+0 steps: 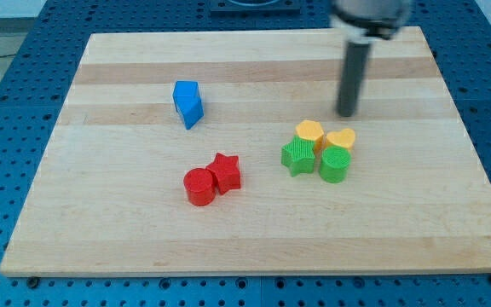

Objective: Push the yellow hexagon into the blue triangle

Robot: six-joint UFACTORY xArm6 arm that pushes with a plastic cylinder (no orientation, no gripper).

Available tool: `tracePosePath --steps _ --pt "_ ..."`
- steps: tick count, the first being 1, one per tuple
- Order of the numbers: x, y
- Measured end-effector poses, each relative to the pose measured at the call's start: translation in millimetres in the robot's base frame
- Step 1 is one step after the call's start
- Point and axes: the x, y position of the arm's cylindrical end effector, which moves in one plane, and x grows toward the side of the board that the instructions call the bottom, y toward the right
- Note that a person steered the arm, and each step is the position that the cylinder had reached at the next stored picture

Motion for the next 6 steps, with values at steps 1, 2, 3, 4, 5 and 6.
tracePosePath --steps 1,2,3,4,5,6 --pt "38.7 55.7" --pt "93.7 42.0" --pt "104.6 -0.7" --pt "90.7 -18.4" --pt "81.2 -41.1" --pt "74.1 -67.9"
